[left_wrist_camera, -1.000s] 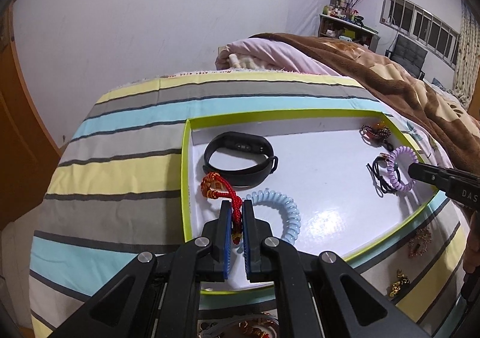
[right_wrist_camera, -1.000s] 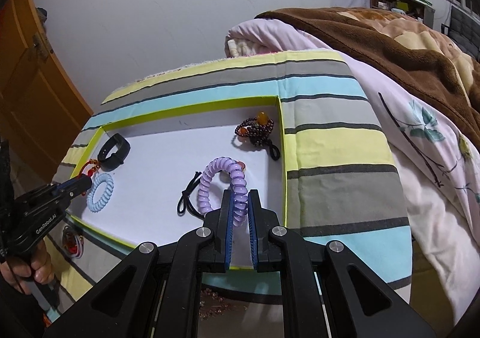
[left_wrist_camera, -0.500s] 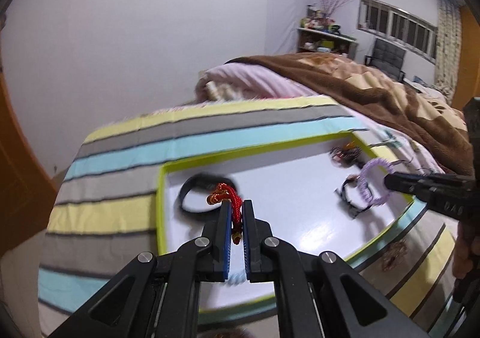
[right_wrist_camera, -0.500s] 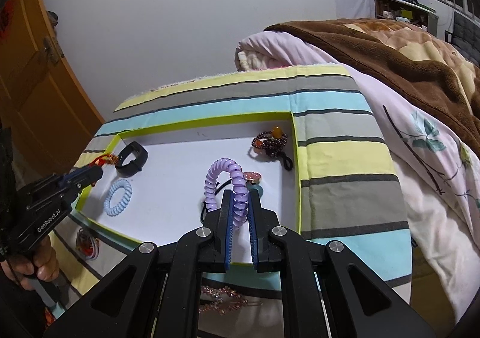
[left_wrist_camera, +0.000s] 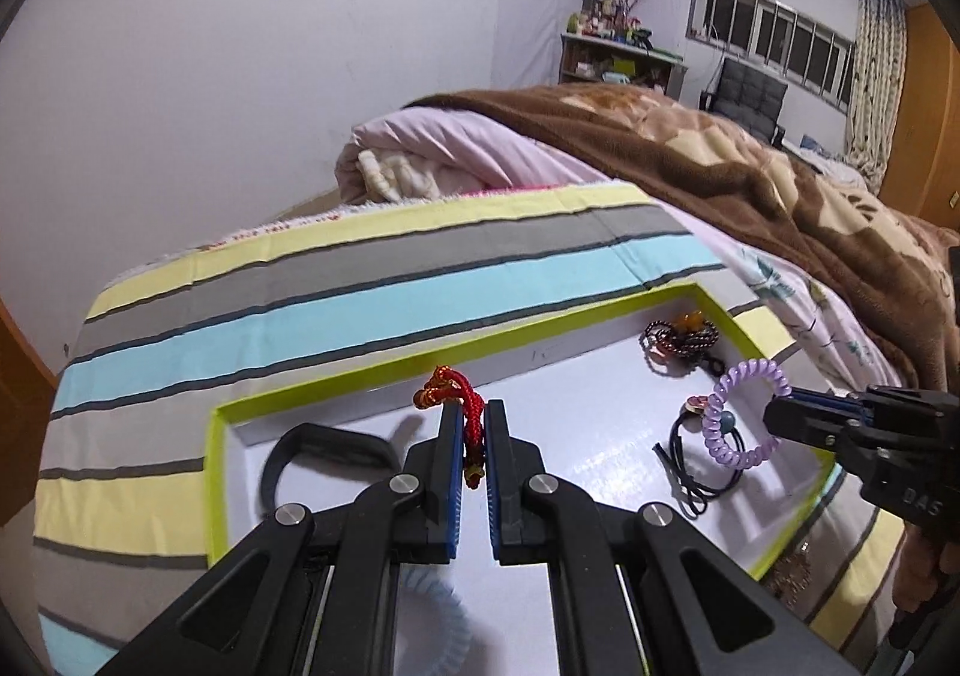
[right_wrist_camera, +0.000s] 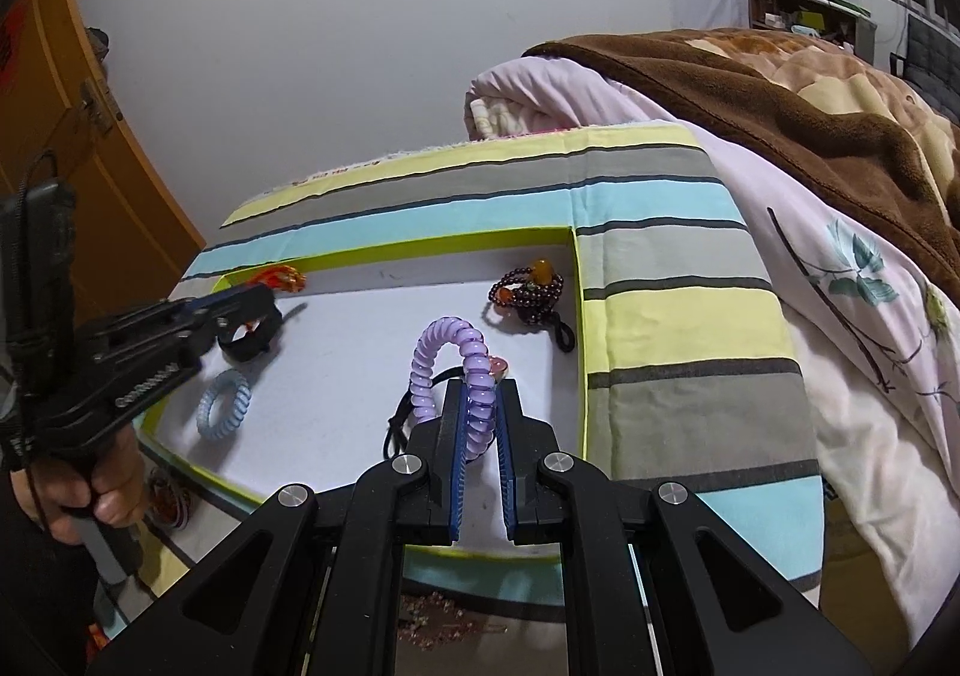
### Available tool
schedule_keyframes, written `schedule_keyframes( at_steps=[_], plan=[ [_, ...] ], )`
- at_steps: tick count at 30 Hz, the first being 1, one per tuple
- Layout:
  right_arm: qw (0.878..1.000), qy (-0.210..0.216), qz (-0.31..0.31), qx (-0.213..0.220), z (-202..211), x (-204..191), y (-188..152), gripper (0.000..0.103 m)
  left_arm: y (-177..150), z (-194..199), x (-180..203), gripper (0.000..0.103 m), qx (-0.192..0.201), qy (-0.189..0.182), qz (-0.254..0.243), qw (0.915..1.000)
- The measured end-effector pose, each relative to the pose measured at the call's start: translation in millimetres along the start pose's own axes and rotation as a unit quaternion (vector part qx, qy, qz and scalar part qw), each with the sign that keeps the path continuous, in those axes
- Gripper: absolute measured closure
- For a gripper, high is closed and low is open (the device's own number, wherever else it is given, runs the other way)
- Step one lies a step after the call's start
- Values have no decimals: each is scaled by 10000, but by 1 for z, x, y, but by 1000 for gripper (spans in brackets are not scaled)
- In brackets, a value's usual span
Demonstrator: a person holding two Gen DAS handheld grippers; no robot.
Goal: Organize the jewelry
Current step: 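Lower the red cord into the green box and open left tool while right tool releases the lavender coil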
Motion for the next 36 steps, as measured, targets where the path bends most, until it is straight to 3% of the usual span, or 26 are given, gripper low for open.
schedule_keyframes(
  at_steps=[14, 20, 33, 36],
  plan=[
    [9993, 163, -237, -231, -29, 4, 14, 94, 9, -29, 24, 95, -226, -413, -183, 9987],
    [9991, 154, -264, -302, -39, 3, 22, 93, 11, -28, 28, 82, -150, -705, -78, 9974],
    [9995, -32, -82, -317, -30, -2, 15, 86, 2, -7, 18, 77, -16, -618, 224, 9978],
    [9997, -46, 35, -221, -19, -7, 13, 79, 1, 9, 20, 77, 101, -557, 206, 9982]
  ],
)
Point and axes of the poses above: each gripper's, at about its wrist camera, not at the fingertips, and z roughly against the way its jaws point, x to its right, y to its top, the point moved 7 cm from there along -z, roughly the way its jaws point, and after that the axes turned 8 degrees about -z, right-handed, at the moved point
